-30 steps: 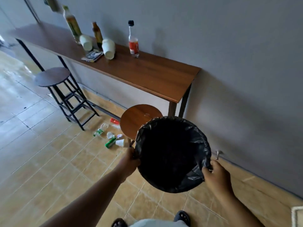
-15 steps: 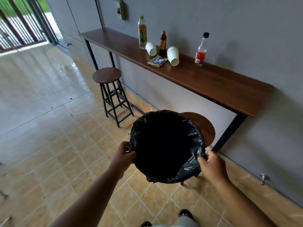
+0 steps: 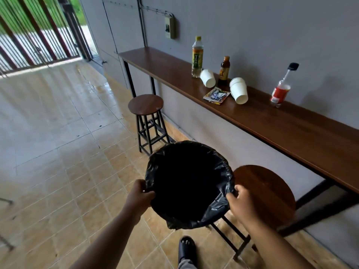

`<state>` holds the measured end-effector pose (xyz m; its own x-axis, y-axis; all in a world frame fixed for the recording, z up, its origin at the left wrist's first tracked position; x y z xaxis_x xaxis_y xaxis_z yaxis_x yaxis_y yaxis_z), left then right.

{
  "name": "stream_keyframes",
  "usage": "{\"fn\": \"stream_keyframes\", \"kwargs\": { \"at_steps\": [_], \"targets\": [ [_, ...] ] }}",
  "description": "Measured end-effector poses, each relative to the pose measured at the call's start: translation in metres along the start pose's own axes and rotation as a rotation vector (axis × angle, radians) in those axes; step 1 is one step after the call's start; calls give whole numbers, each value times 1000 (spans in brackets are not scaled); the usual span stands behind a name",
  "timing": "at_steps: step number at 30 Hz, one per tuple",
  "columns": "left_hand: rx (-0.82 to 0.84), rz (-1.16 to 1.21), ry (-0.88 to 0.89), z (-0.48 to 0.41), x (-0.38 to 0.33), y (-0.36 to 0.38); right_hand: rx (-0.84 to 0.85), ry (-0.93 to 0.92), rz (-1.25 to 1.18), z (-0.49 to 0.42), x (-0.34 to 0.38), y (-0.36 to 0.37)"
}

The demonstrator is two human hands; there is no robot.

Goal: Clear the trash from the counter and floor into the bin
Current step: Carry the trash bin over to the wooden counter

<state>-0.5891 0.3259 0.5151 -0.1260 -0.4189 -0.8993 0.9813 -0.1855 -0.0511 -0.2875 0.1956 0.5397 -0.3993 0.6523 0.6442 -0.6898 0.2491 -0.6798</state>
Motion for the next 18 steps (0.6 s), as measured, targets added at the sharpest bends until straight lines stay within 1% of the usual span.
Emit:
{"fn": "stream_keyframes", "kwargs": {
  "at_steps": [7, 9, 12, 18],
  "targets": [
    [0, 65, -8, -95, -45, 11, -8, 19, -13, -84, 56, 1],
    [20, 59, -33, -124, -55, 17, 2, 19, -28, -108, 65, 3],
    [40, 54, -76, -159, -68, 25, -26, 53, -13, -134, 73, 3],
    [178, 37, -131, -237, -88, 45, -86, 164, -35, -169, 82, 14]
  ]
}}
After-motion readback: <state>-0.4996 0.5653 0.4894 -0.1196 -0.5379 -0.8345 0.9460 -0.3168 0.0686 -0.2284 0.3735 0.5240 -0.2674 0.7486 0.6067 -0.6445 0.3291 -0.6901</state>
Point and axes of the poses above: each hand's wrist, its own z-axis away from the middle knuckle, its own y-axis out of the palm, x = y × z, the point moved 6 cm from there along -z, towards the middle knuckle, and after that the axes turned 12 degrees about z, right-handed, at the moved point
